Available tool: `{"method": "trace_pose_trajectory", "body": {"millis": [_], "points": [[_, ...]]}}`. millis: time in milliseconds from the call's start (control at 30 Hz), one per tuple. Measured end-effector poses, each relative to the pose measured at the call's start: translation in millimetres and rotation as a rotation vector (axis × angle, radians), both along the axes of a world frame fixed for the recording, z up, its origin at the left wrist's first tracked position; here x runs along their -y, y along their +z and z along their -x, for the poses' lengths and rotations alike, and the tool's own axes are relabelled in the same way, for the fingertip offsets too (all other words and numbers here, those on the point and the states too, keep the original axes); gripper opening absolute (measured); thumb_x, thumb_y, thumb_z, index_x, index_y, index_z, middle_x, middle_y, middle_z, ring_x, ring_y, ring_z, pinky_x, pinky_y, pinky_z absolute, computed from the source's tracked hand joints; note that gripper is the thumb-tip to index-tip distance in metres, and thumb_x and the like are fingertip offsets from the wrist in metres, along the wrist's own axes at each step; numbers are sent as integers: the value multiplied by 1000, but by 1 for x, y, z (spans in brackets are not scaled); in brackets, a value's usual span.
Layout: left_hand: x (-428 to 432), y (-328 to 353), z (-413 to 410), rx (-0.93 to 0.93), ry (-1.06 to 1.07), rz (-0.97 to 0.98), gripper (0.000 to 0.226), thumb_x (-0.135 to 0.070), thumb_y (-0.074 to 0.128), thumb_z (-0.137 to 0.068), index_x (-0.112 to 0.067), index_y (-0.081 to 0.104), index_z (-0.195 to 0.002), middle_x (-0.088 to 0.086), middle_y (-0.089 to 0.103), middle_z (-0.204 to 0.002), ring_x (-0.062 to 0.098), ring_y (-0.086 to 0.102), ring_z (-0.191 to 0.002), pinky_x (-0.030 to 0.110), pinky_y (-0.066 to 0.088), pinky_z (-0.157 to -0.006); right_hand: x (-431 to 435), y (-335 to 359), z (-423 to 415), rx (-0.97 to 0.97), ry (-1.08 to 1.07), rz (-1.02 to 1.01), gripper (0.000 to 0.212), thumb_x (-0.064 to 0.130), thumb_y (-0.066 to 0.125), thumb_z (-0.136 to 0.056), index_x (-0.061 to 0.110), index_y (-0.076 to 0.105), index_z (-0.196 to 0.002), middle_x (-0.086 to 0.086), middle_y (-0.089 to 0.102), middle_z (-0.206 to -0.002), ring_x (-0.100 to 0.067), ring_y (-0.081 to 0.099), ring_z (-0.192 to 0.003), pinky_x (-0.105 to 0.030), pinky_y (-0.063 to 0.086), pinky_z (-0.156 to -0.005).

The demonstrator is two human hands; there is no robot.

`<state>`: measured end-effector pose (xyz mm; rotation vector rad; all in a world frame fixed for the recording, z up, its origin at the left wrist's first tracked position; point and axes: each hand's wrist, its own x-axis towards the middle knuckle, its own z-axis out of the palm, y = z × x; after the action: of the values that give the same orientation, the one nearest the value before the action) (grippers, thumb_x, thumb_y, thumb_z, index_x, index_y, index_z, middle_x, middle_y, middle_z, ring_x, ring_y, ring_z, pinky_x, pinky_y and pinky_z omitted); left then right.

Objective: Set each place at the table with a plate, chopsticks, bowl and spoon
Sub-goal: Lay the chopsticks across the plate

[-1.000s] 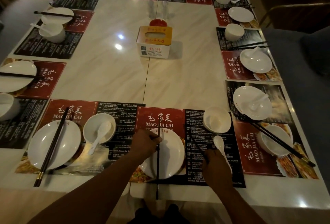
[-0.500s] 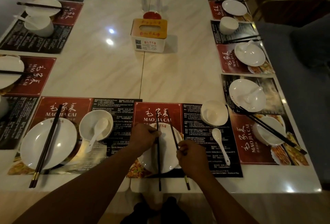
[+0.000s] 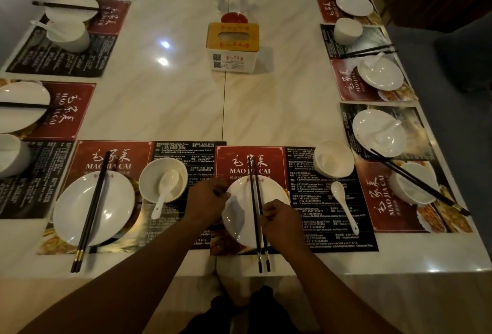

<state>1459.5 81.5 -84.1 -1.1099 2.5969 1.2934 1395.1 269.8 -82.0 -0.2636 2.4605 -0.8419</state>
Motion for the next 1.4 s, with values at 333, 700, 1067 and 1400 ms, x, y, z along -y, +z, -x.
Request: {"method": "trace_pose_trajectory", "body": {"millis": [333, 700, 1067, 1400], "points": [[0, -5, -2, 39, -40, -27, 25, -18, 76, -84, -21, 74, -108, -4, 74, -100, 4, 61, -84, 18, 42, -80, 4, 2, -15, -21, -5, -22, 32, 29, 83, -77, 21, 63, -101, 9, 66, -80, -2, 63, -72, -12, 45, -64], [3, -9, -2, 68, -97, -35, 30, -12, 76, -81, -22, 76, -109, -5, 76, -101, 7, 67, -88, 17, 46, -78, 3, -1, -16, -58, -12, -31, 24, 24, 81, -77, 21, 67, -96, 10, 64, -74, -6, 64, -73, -28, 56, -77], [5, -12, -2, 76, -83, -48, 30, -11, 76, -81, -22, 75, -110, -6, 75, -103, 3, 64, -87, 14, 45, -74, 3, -1, -18, -42, -20, -37, 25, 22, 81, -77, 21, 67, -98, 9, 65, -74, -7, 64, -75, -28, 56, -78], [4, -9, -4, 52, -74, -67, 29, -10, 76, -79, -25, 77, -103, -7, 76, -95, 6, 69, -85, 25, 55, -83, 4, -2, -19, -46, -8, -45, 27, 24, 80, -78, 19, 67, -102, 8, 66, -80, -9, 64, -80, -26, 54, -79]]}}
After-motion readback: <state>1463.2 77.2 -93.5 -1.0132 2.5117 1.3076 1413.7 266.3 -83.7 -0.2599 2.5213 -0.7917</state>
